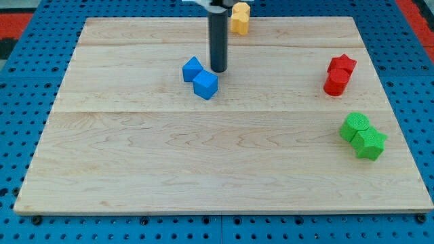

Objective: Place the blue triangle to the center left of the board

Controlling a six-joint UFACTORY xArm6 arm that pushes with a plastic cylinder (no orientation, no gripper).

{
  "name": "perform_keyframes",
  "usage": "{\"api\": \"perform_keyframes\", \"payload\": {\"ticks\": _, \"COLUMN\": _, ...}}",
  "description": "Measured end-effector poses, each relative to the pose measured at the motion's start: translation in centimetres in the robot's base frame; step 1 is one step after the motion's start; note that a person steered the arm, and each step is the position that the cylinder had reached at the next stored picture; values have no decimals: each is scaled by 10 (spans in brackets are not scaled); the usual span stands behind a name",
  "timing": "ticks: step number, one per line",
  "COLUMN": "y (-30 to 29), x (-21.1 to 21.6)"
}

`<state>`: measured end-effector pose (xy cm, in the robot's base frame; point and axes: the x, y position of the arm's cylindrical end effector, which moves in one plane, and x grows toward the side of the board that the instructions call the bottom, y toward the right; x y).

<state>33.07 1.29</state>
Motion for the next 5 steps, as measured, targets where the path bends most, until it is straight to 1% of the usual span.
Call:
{"api": "perform_keyframes", "payload": {"ticks": 1, "y": -7, "x": -10}}
{"api": "perform_keyframes", "payload": {"ticks": 2, "y": -70, "x": 23}}
{"api": "perform_keyframes", "payload": {"ticks": 3, "y": -162, "x": 24}}
{"api": "perform_keyframes", "payload": {"ticks": 4, "y": -209, "x": 27}}
{"api": "perform_keyframes", "payload": {"ticks": 5, "y": -159, "x": 10}}
